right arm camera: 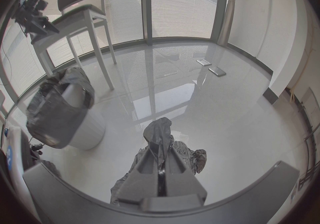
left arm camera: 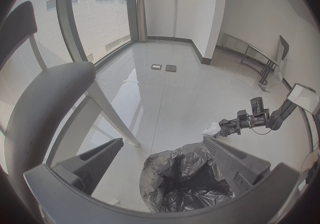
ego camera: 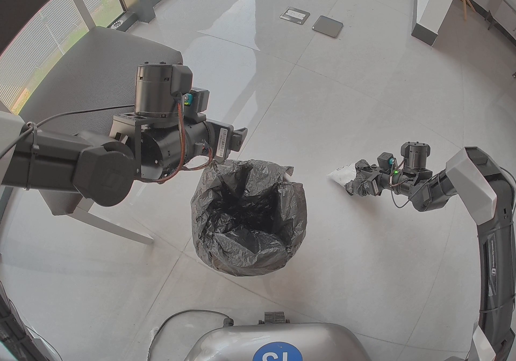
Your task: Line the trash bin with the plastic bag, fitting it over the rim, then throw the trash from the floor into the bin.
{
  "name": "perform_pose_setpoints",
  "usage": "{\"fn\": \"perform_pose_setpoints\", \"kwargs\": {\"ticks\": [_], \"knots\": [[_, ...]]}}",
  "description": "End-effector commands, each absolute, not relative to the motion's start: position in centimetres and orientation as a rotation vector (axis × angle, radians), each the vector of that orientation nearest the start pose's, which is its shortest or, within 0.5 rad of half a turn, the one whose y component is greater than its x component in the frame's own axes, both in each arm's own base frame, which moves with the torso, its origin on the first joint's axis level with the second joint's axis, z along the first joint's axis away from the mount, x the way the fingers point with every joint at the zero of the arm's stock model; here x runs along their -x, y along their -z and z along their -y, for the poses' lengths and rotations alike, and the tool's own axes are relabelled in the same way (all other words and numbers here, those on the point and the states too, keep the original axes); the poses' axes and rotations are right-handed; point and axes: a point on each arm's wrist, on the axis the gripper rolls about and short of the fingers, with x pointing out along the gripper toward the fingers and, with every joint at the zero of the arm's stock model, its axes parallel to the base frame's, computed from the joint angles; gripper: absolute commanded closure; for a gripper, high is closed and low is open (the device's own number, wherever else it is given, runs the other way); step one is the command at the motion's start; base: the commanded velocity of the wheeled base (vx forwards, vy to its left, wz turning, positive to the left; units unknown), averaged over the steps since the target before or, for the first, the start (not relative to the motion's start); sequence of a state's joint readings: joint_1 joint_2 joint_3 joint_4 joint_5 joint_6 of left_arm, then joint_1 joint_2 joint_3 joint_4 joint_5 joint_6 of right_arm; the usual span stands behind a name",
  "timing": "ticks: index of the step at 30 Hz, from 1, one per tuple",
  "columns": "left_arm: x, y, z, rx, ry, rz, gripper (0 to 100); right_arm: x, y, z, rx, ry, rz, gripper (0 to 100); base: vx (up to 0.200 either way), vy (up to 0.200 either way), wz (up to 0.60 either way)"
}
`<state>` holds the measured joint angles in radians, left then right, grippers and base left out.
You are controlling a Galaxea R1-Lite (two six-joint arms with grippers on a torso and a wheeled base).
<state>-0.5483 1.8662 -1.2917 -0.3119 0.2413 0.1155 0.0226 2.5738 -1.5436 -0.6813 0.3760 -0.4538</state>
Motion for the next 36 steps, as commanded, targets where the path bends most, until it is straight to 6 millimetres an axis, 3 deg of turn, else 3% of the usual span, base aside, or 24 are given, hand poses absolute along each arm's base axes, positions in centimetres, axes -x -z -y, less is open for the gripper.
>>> {"fn": "perform_pose_setpoints", "kwargs": {"ticks": [1,7,8,12,14,15,18,22,28,30,36], "knots": [[-31.8,-22.5,18.9,-0.221,0.323,-0.242,0,-49.1,-4.2,-2.0,0.391,-0.461,-0.224,100,0.0,0.0,0.0],[-30.9,-21.5,18.4,-0.236,0.323,-0.28,0,-45.3,-10.5,-1.9,0.421,-0.451,-0.166,100,0.0,0.0,0.0],[-30.9,-21.4,18.3,-0.237,0.323,-0.282,0,-45.1,-10.7,-1.9,0.422,-0.451,-0.164,100,0.0,0.0,0.0],[-30.0,-20.7,17.8,-0.249,0.324,-0.314,0,-40.7,-14.4,-2.8,0.448,-0.474,-0.135,100,0.0,0.0,0.0],[-29.5,-20.4,17.5,-0.255,0.324,-0.325,0,-39.2,-15.2,-3.5,0.453,-0.492,-0.126,100,0.0,0.0,0.0],[-29.0,-20.0,17.0,-0.262,0.32,-0.344,0,-37.2,-16.5,-4.3,0.464,-0.514,-0.105,100,0.0,0.0,0.0],[-28.6,-19.5,16.1,-0.269,0.305,-0.366,0,-33.9,-18.8,-5.4,0.48,-0.545,-0.054,100,0.0,0.0,0.0],[-28.8,-19.1,14.8,-0.268,0.27,-0.388,0,-30.4,-20.9,-6.3,0.494,-0.574,0.009,100,0.0,0.0,0.0],[-27.4,-17.8,13.4,-0.29,0.257,-0.442,0,-26.5,-23.5,-6.4,0.526,-0.587,0.095,100,0.0,0.0,0.0],[-27.2,-17.7,13.3,-0.294,0.258,-0.447,0,-24.4,-24.4,-7.4,0.527,-0.631,0.141,100,0.0,0.0,0.0],[-27.1,-17.1,13.2,-0.301,0.259,-0.467,0,-21.7,-24.0,-9.3,0.52,-0.738,0.164,100,0.0,0.0,0.0]]}}
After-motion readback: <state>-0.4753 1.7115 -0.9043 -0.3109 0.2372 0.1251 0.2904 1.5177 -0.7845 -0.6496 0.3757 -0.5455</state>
